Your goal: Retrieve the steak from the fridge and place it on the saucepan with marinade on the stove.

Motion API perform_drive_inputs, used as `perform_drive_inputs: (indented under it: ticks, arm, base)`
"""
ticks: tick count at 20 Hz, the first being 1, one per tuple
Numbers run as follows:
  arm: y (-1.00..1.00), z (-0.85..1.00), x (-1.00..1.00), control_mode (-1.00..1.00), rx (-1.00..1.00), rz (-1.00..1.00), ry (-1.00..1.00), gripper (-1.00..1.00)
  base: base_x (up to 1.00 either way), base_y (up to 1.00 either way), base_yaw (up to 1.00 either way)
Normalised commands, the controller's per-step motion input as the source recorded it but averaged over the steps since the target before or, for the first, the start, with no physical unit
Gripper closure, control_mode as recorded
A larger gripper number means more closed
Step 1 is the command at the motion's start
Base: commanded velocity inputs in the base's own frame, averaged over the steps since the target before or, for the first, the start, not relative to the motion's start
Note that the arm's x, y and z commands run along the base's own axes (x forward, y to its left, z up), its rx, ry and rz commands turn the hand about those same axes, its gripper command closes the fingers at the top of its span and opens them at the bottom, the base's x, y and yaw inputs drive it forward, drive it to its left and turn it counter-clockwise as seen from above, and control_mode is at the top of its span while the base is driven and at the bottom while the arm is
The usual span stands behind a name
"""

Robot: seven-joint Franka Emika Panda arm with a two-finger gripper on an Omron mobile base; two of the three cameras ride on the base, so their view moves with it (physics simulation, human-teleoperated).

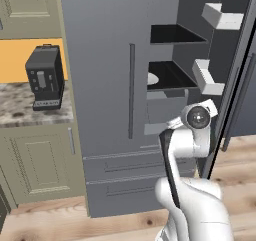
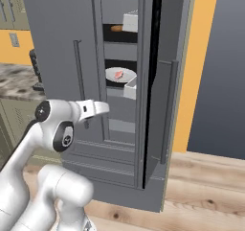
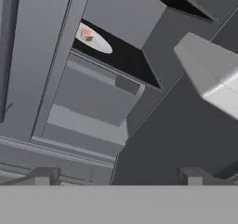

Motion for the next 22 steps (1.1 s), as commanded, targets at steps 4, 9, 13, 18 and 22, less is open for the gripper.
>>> perform_drive_inputs:
  ticks: [4,9,13,18,22]
  arm:
    - [-0.04,-0.32,0.65,-1.0,-0.12,-0.15,0.03,-1.0]
    - [-0.57,-0.04,0.08,-1.0,0.0,-0.08,0.13,-1.0]
    - [-0.62,0.01,0.17,-1.0,0.07,-0.04,0.25,-1.0]
    - [-0.5,-0.06,0.52,-1.0,0.01,-0.02,0.2,-1.0]
    - [-0.94,-0.06,0.01,-1.0,0.0,-0.13,0.15,-1.0]
  base:
    - [0.0,0.0,0.0]
    - [0.0,0.0,0.0]
    - [0.0,0.0,0.0]
    - [0.0,0.0,0.0]
    - [0.0,0.0,0.0]
